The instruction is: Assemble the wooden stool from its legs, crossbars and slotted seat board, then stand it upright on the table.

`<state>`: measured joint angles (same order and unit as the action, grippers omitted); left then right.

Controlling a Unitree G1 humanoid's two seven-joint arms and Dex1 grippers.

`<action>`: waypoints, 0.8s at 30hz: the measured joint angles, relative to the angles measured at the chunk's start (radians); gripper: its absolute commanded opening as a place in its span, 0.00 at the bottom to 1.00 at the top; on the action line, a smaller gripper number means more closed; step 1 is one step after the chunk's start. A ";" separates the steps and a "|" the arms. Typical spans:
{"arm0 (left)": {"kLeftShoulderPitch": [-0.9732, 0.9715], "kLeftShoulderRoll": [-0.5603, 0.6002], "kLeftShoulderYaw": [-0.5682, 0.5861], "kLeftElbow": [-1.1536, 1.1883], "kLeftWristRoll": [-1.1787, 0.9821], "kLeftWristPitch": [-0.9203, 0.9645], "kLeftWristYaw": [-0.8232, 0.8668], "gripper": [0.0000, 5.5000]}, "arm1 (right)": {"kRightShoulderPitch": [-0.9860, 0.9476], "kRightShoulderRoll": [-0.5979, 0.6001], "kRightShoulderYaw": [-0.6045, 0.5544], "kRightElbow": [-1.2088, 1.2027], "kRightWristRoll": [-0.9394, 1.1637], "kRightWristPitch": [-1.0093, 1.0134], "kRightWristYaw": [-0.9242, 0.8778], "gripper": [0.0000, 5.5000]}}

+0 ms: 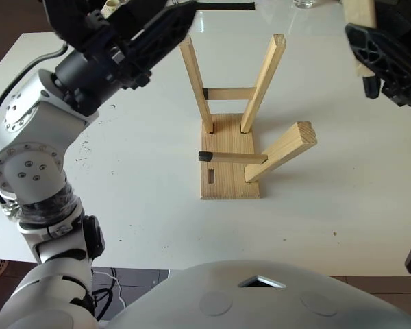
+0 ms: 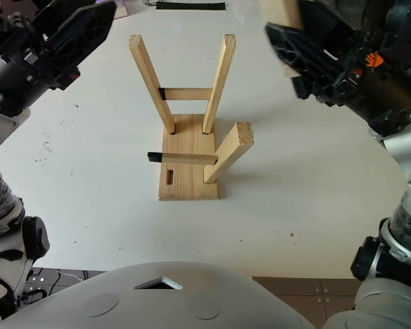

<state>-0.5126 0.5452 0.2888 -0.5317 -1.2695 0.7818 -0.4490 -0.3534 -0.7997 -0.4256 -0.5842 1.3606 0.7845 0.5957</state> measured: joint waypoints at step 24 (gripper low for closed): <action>-0.063 0.073 -0.116 -0.028 -0.188 0.047 -0.170 0.56 | -0.064 -0.202 0.136 0.005 0.108 0.100 0.244 0.37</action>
<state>-0.5756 0.6183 0.1730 -0.5601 -1.4571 0.8287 -0.6187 -0.4171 -1.0018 -0.2901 -0.5788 1.4691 0.8846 0.8401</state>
